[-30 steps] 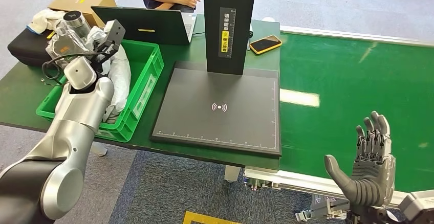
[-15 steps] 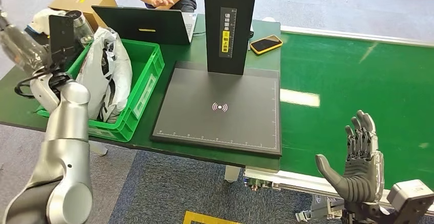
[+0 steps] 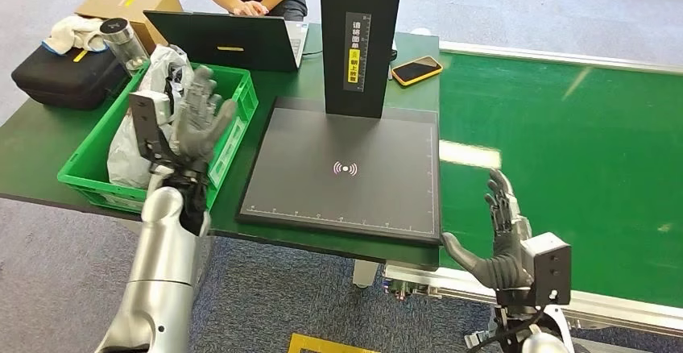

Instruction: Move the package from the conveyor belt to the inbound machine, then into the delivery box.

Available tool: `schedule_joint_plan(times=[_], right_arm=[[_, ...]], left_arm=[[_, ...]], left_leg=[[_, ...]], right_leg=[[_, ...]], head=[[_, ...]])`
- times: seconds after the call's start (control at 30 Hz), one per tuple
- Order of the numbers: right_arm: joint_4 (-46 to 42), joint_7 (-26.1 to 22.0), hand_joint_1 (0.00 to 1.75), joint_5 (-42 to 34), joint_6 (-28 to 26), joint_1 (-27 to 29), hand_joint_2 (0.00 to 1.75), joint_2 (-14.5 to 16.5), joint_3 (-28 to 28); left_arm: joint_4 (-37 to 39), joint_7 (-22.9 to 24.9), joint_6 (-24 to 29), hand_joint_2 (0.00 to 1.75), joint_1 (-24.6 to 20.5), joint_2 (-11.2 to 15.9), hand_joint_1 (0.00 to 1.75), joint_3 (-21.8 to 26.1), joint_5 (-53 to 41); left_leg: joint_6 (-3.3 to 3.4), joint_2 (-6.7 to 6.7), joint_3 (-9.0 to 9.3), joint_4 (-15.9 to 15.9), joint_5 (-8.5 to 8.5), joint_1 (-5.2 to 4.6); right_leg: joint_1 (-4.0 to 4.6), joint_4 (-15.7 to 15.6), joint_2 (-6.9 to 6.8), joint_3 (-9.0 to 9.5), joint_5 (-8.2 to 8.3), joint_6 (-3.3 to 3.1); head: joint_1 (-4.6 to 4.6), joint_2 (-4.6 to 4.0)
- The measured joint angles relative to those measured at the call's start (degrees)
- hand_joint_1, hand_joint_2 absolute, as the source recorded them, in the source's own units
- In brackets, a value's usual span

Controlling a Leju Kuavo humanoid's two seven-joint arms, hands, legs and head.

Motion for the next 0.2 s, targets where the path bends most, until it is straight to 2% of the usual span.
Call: schedule_joint_plan(times=[0.07,0.2], right_arm=[[2.84,-0.26,0.0,0.2,0.12,-2.09,1.75,-0.09,0.98],[6.45,-0.38,0.0,0.27,0.11,-4.71,1.75,-0.21,2.32]], left_arm=[[2.84,-0.05,-2.91,1.75,0.83,-0.82,0.0,-2.09,1.97],[7.1,0.78,-3.43,1.75,1.76,-1.45,0.0,-4.6,2.59]], left_leg=[[0.0,0.09,0.0,0.01,0.0,-0.01],[0.0,0.06,-0.04,0.0,0.0,-0.01]], right_leg=[[0.0,0.0,0.08,-0.04,0.02,0.0],[0.03,0.0,0.04,-0.11,0.0,-0.01]], head=[[0.01,-0.01],[-0.03,0.0]])
